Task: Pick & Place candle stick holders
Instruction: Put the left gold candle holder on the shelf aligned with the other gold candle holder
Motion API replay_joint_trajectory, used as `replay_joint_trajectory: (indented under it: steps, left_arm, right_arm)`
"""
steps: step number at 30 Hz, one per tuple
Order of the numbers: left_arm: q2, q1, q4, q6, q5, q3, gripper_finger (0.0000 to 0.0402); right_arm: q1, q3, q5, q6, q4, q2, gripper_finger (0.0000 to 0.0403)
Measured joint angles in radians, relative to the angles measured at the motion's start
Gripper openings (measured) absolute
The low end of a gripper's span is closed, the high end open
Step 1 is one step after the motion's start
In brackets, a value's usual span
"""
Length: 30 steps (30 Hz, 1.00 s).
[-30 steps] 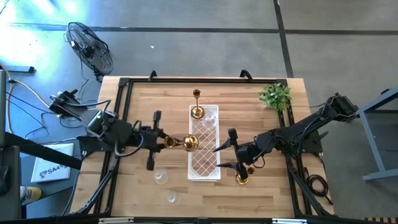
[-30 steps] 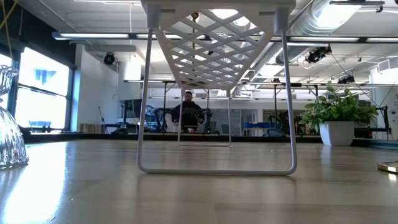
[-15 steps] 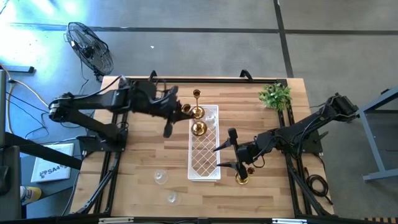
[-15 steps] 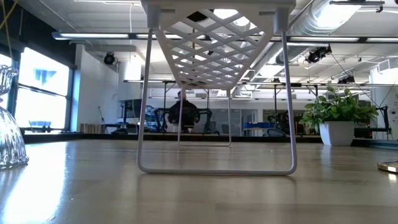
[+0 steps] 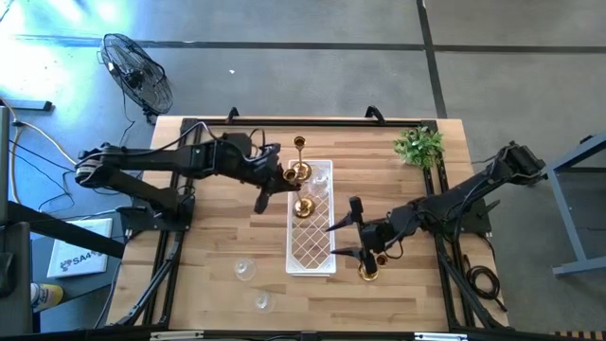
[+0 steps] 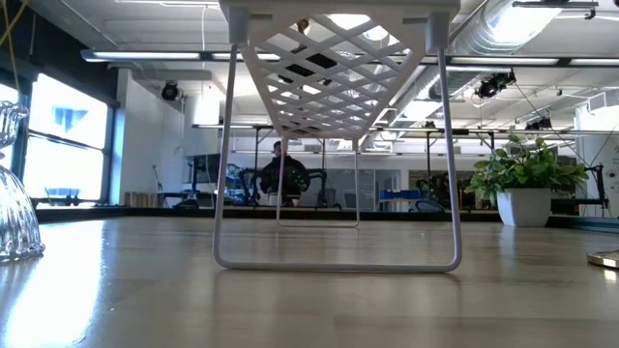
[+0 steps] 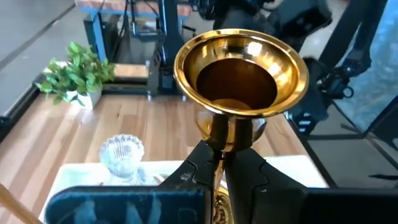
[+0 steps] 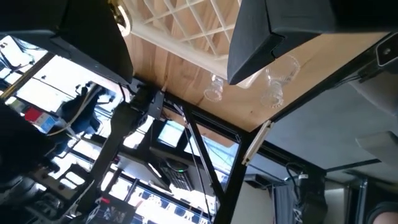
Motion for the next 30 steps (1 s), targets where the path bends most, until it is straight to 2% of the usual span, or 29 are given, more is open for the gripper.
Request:
replay_joint_trajectory:
  steps: [12, 17, 30]
  left_arm:
    - [0.007, 0.000, 0.025, 0.027, -0.008, -0.025, 0.0010]
    - [0.009, 0.000, 0.000, 0.050, -0.061, -0.025, 0.0010]
    - [0.008, 0.001, -0.041, 0.068, -0.090, -0.025, 0.0010]
  right_arm:
    - [0.001, 0.000, 0.009, 0.000, 0.005, 0.000, 0.0257]
    - [0.001, 0.000, 0.011, 0.001, 0.005, 0.000, 0.0257]
    - [0.001, 0.000, 0.012, 0.001, -0.001, 0.000, 0.0257]
